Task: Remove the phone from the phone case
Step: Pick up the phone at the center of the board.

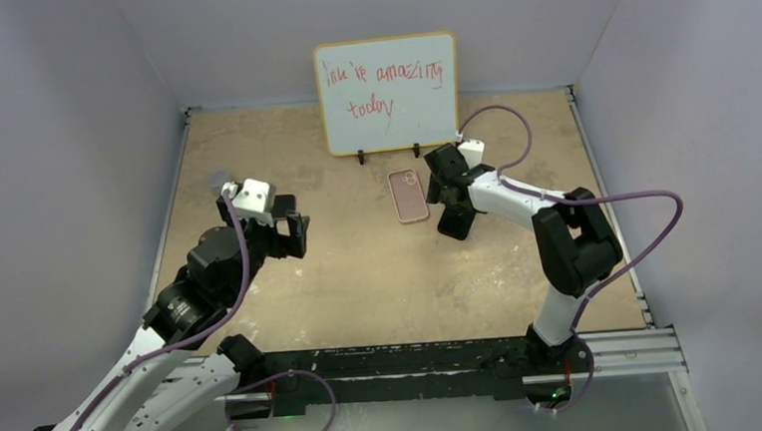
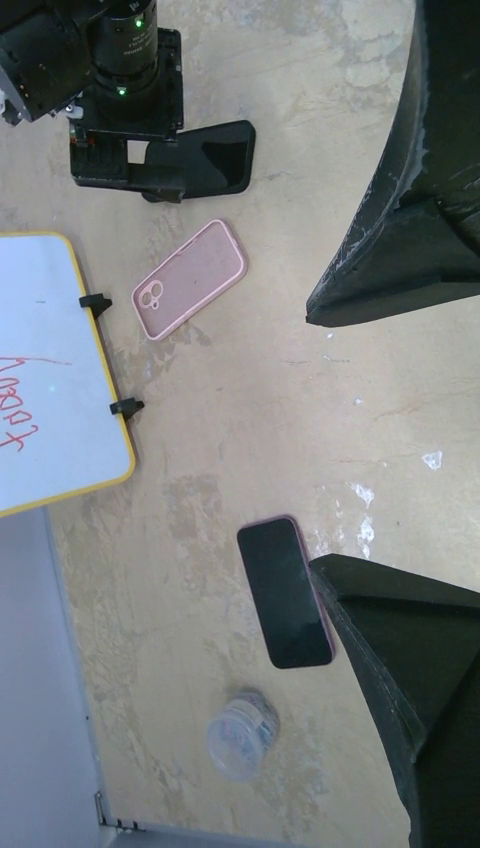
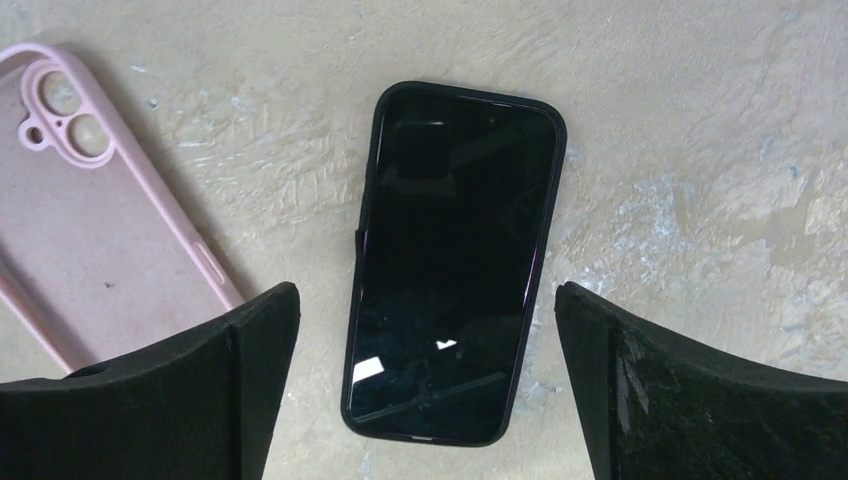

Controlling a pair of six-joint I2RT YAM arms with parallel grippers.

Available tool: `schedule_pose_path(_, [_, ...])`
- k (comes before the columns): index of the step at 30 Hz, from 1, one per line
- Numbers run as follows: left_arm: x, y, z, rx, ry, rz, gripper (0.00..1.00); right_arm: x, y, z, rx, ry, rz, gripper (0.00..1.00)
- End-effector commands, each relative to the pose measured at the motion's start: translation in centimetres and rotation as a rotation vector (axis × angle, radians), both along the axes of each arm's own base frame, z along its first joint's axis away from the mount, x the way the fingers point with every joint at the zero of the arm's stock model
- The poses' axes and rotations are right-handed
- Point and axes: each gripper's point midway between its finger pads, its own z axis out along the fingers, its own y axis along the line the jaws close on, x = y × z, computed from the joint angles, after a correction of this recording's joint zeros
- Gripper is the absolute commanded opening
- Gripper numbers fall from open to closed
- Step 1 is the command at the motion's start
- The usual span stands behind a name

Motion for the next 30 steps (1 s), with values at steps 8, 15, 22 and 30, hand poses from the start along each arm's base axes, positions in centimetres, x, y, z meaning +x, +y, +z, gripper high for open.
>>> schedule_pose_path(8, [0.1, 1.1, 0.2, 0.003, -0.022, 0.043, 0.88, 0.4, -1.5, -2.9, 0.061, 0.046, -0.067, 0.99])
schedule_pose_path(15, [0.4, 1.1, 0.0, 0.011, -0.011, 0.049, 0.88, 0.0, -1.2, -5.5, 0.123, 0.098, -0.066, 0.95])
schedule_pose_path(22, [1.1, 0.7, -0.4, 0.020, 0.014, 0.046, 0.88, -0.6, -1.3, -6.1, 0.119, 0.109, -0.041, 0.77])
schedule_pose_path(30, [1.9, -1.4, -1.0, -0.077, 0.095, -0.039, 0.88, 0.0, -1.5, -3.4, 0.078, 0.037, 0.065, 0.44])
